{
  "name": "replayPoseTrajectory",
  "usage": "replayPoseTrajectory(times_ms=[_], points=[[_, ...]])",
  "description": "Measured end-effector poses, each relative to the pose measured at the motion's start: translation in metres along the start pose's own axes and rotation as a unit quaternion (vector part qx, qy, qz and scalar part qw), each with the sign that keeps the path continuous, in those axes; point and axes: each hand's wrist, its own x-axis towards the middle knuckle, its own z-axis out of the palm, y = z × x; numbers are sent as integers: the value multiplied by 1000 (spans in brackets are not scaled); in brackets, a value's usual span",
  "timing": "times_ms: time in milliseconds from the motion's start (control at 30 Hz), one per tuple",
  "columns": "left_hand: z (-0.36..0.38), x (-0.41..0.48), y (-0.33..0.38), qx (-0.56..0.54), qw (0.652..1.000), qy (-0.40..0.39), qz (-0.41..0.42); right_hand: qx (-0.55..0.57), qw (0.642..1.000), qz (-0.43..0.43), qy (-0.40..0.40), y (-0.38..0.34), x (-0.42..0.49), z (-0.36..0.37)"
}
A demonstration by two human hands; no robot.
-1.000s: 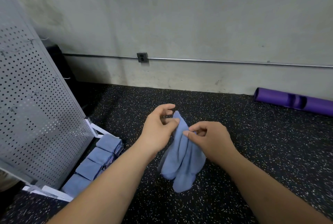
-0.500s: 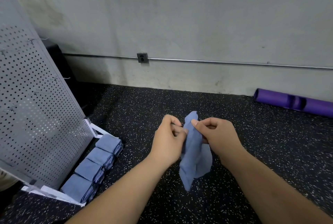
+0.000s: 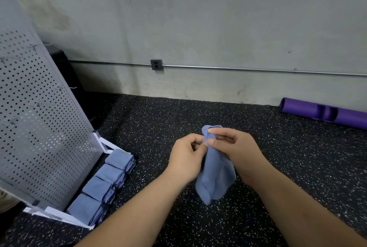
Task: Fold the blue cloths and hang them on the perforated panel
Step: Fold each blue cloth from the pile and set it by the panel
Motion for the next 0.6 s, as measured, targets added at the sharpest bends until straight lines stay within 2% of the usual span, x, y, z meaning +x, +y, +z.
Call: replayPoseTrajectory(times_ms=[100,200,333,433,600], points=[[-3,4,1,-29,999,26,-15,8,999,2,-38,-1,0,-3],[-9,7,5,-51,997,53,-28,-11,1000,-7,10,3,6,-7],[-15,9,8,-88,993,46,-66,61,994,10,92,9,15,-13],[-16,10,8,-96,990,37,-95,111,986,27,125,11,18,-17],[-12,5,21,-192,967,-8,-166,62,993,-12,99,8,12,-9]])
